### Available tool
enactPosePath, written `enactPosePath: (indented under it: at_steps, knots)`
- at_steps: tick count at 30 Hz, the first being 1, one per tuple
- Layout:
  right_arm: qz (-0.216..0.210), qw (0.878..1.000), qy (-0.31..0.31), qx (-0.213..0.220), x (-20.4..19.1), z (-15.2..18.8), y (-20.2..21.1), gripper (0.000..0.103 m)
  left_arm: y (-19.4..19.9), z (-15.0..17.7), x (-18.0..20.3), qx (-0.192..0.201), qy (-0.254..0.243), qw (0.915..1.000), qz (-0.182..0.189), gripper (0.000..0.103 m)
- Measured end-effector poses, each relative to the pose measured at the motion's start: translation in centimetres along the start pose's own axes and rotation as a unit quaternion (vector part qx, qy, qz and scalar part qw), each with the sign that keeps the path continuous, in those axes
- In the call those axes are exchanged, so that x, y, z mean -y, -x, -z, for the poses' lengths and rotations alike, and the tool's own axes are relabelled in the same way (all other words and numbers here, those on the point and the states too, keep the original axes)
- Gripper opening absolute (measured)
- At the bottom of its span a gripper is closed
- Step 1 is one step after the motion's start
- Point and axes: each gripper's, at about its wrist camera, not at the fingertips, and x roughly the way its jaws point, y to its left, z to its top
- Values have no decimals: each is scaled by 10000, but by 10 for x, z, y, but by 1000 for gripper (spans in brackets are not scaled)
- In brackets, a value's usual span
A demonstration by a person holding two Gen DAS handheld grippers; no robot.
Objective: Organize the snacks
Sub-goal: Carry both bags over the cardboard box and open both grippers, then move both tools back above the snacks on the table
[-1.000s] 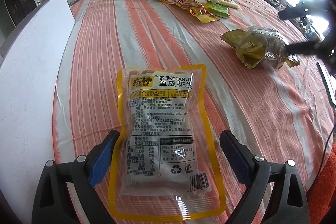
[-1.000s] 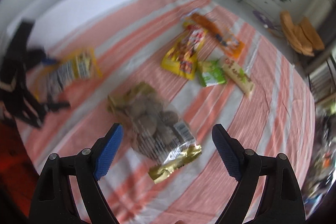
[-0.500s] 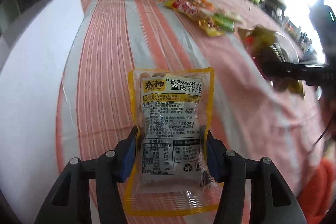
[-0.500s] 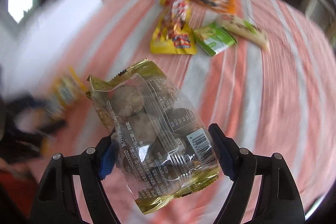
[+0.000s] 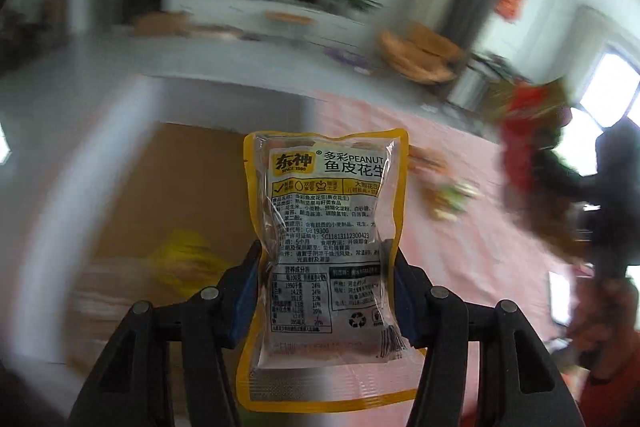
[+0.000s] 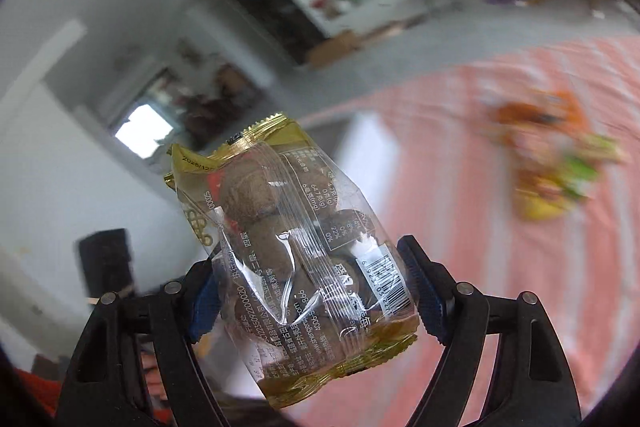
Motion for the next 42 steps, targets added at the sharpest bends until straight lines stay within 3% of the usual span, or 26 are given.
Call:
enactPosePath:
  at_steps: [2,5,7,9,11,14,19,22,24,25,28,32,35,38,42]
  knots:
    - [-264,9995,134,-121,-39,-5,-33,82,7,2,-35,25,136,9984,-550,59]
    - [-314,9986,298,-306,-82,-2,-86,86,1,11,-67,-66,104,9914,-1303,80]
    - [-94,9967,412,-694,-100,7,-128,86,-8,18,-81,-137,187,9896,-1417,94]
    - [199,9940,536,-933,-104,20,-147,86,-14,23,-89,-207,336,9904,-1322,96]
    - [395,9931,700,-849,-100,29,-143,86,-18,26,-88,-185,384,9911,-1264,96]
    - [806,9922,717,-630,-73,38,-119,86,-22,23,-72,4,331,9929,-1143,97]
    - [1906,9797,620,97,3,55,-53,86,-17,7,-9,434,67,9988,-224,100]
    - [3256,9441,377,352,72,80,-15,86,-19,1,52,476,-297,9975,429,103]
    - [3886,9205,192,347,107,95,1,86,-29,3,92,329,-601,9942,827,103]
    - [4294,9024,55,366,130,106,14,86,-36,5,113,193,-800,9915,1004,103]
    - [4775,8768,-263,495,168,124,42,86,-78,22,178,-289,-1331,9829,1236,103]
    - [4816,8717,-634,648,196,122,59,86,-150,42,228,-704,-1795,9761,998,103]
    - [4878,8679,-650,671,192,124,66,86,-190,55,238,-793,-1861,9766,733,103]
    - [4991,8626,-630,536,201,123,52,86,-227,58,227,-879,-1685,9808,434,102]
    - [5089,8586,-502,367,210,116,36,86,-246,63,199,-889,-1525,9842,121,102]
